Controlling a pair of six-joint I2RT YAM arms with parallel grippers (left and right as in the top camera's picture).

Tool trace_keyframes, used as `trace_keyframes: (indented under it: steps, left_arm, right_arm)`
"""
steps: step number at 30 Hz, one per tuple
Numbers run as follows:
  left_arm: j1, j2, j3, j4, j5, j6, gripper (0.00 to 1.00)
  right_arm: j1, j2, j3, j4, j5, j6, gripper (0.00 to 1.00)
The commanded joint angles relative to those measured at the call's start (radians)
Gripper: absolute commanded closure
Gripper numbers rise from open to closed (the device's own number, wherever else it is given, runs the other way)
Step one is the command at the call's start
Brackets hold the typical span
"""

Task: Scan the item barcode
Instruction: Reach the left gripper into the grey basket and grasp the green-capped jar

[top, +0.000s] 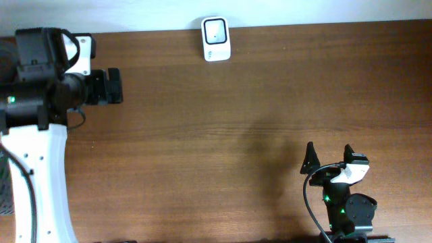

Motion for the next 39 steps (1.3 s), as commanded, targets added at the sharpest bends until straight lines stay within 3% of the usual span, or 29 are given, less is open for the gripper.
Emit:
trace_keyframes:
  steps: [1, 6, 16, 19, 37, 39]
  left_arm:
    - [-0.002, 0.022, 0.026, 0.036, 0.036, 0.013, 0.01]
    - [0.109, 0.023, 0.066, 0.096, -0.041, -0.075, 0.01]
    - [0.676, 0.051, 0.112, 0.120, -0.046, -0.270, 0.01]
    - [0.749, 0.089, 0.112, 0.122, -0.046, -0.278, 0.01]
    - [0.797, 0.376, 0.110, 0.050, -0.142, -0.288, 0.06]
    - [0.797, 0.399, 0.109, 0.040, -0.146, -0.288, 0.11]
  right_arm:
    - [-0.006, -0.006, -0.005, -0.005, 0.008, 0.004, 0.02]
    - [-0.006, -0.006, -0.005, -0.005, 0.008, 0.004, 0.02]
    - [-0.005, -0.006, -0.005, -0.005, 0.008, 0.004, 0.02]
    - [-0.006, -0.006, -0.005, -0.005, 0.008, 0.004, 0.02]
    - [-0.006, -0.006, -0.005, -0.005, 0.008, 0.004, 0.02]
    - [-0.006, -0.006, -0.005, -0.005, 0.008, 0.004, 0.02]
